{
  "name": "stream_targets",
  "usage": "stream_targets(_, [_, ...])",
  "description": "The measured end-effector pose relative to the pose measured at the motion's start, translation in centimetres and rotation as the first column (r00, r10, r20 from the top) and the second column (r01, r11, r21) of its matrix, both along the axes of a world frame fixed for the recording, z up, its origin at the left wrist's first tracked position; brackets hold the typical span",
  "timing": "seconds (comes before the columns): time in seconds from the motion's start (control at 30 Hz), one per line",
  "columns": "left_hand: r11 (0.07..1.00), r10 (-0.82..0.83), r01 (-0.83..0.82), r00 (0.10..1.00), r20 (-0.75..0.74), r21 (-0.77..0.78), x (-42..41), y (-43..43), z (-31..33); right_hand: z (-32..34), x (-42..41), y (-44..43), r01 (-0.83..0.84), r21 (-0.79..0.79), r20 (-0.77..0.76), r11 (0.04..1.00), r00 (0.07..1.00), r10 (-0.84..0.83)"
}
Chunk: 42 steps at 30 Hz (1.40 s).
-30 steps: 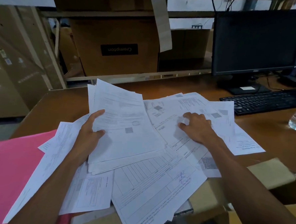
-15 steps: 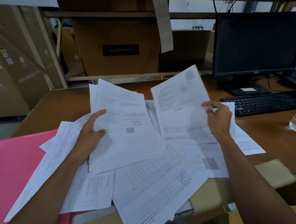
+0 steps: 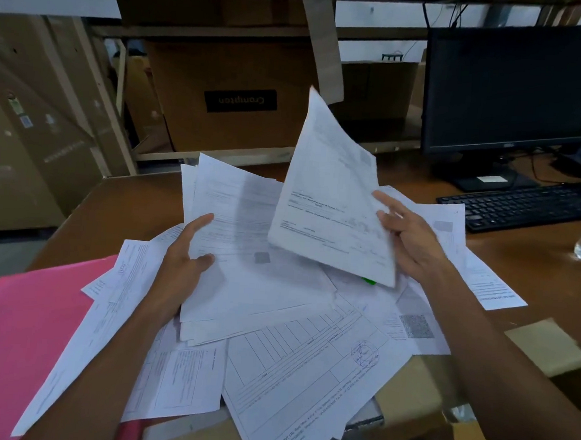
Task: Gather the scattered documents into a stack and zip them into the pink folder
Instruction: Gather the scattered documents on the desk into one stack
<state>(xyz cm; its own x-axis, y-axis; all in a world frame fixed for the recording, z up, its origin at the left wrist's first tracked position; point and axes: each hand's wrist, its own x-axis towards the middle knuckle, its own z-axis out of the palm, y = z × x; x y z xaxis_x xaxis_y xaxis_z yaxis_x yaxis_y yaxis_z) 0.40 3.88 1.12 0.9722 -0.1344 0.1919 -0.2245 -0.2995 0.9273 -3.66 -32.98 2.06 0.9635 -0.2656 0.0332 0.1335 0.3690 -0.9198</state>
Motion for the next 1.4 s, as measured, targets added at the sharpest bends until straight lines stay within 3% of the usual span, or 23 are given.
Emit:
stream_targets(0.03, [1.0,-0.007,0.007,1.0,-0.006,-0.011,0.0,-0.1,0.1,-0.1,0.0,0.9,0.029,-0.186,-0.001,0.982,1.0,-0.029])
stream_targets(0.1, [0.999,-0.016,0.015,1.0,-0.024,-0.032,-0.2,-0.3,0.1,-0.5,0.0,2.9,0.111,-0.571,0.014,0.814,0.992,-0.125])
stream_targets(0.2, [0.997,-0.044,0.041,0.998,-0.042,-0.072,-0.9,-1.2,0.3,-1.0,0.2,5.5,0.095,-0.704,0.023,0.704,0.994,-0.111])
stream_targets(0.33, [0.976,-0.034,0.012,0.995,-0.097,-0.219,-1.0,-1.5,0.2,-2.5,0.7,7.3,0.008,-0.88,0.003,0.474,1.0,-0.011])
stream_targets(0.5, [0.991,-0.071,0.055,0.989,-0.127,-0.124,-0.6,-1.2,0.0,-3.4,1.4,7.5,-0.029,-0.93,-0.02,0.366,0.999,0.028])
stream_targets(0.67, [0.991,-0.135,0.135,0.99,-0.028,0.009,-0.5,-0.8,-0.3,-2.5,0.5,7.5,-0.066,-0.948,-0.048,0.31,0.997,0.067])
stream_targets(0.77, [0.993,-0.116,0.117,0.992,-0.05,0.012,-0.1,-0.6,-0.7,-2.0,1.5,4.7,0.019,-0.983,-0.03,0.183,0.965,-0.262])
stream_targets(0.83, [0.996,-0.081,0.083,0.996,-0.049,0.035,0.0,-0.6,-0.7,-2.1,1.9,1.9,-0.101,-0.992,-0.127,0.077,0.841,-0.527])
stream_targets(0.93, [0.995,-0.063,0.065,0.998,-0.033,0.073,0.2,-0.6,-0.7,-2.9,1.3,-0.8,-0.276,-0.955,-0.273,0.11,0.671,-0.69])
stream_targets(1.07, [0.995,-0.061,0.065,0.997,-0.042,0.076,0.2,-0.6,-0.8,-3.5,1.4,-0.7,-0.299,-0.945,-0.297,0.132,0.618,-0.728])
stream_targets(1.23, [0.995,-0.058,0.061,0.997,-0.048,0.076,0.3,-0.5,-0.9,-3.2,1.7,-0.5,-0.358,-0.929,-0.31,0.094,0.613,-0.727])
stream_targets(1.4, [0.995,-0.063,0.067,0.996,-0.06,0.071,0.4,-0.4,-1.1,-3.4,1.9,-0.6,-0.292,-0.953,-0.266,0.078,0.684,-0.679])
